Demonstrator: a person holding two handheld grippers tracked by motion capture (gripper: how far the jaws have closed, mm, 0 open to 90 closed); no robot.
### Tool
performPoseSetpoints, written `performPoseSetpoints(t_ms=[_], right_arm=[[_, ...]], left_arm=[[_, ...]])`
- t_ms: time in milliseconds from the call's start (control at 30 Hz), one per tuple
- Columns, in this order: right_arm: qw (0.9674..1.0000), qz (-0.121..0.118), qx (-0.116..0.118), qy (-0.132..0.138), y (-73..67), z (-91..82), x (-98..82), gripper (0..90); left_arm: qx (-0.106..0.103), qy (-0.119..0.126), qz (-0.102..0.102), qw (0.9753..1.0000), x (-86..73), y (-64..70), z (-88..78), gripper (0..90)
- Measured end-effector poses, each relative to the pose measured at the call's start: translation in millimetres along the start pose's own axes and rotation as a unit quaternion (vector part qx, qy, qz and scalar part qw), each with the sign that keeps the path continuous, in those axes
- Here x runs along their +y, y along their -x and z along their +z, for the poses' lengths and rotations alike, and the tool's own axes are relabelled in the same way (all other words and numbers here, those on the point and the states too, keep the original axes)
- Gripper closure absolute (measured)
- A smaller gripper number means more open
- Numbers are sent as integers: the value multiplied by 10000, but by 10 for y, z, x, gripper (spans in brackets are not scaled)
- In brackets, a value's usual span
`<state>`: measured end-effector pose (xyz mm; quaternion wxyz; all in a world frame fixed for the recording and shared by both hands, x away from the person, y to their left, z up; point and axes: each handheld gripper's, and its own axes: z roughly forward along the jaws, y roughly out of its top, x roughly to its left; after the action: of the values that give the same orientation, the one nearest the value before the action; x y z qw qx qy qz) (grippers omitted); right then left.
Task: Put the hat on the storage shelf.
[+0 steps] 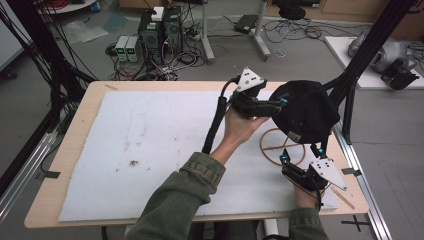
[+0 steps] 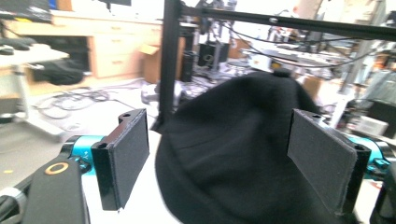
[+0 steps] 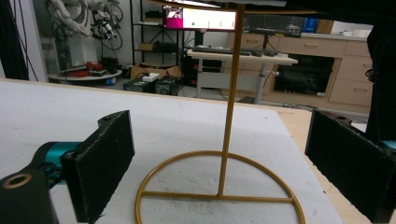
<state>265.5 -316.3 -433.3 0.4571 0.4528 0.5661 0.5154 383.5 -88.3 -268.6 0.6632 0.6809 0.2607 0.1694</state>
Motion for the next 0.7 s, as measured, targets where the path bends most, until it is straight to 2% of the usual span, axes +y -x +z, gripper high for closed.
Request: performPoseSetpoints(t_ms=[133,167,200,300,400,600,700], right_arm=[[10000,-6,-25,8,10,-10,6,72],[10000,20,-43,20,19,-14,6,72],[10000,20,-43,20,19,-14,6,72],[10000,-24,-59,17,39,-10,-2,72],[10000,-12,-58,-1,30,-6,-2,72],[10000,-77,-14,-11,-22,5,4,72],[10000,-66,-14,-4,-43,5,8,72]], left_arm=[[251,8,85,9996,44,-115,-209,204],[383,58,115,9992,58,-171,-316,205],[383,58,115,9992,58,-171,-316,204],[539,76,166,9984,60,-264,-479,204],[622,81,152,9979,12,-365,-636,203],[925,-5,110,9957,-87,-545,-911,195],[1089,104,127,9939,-107,-594,-1056,195]])
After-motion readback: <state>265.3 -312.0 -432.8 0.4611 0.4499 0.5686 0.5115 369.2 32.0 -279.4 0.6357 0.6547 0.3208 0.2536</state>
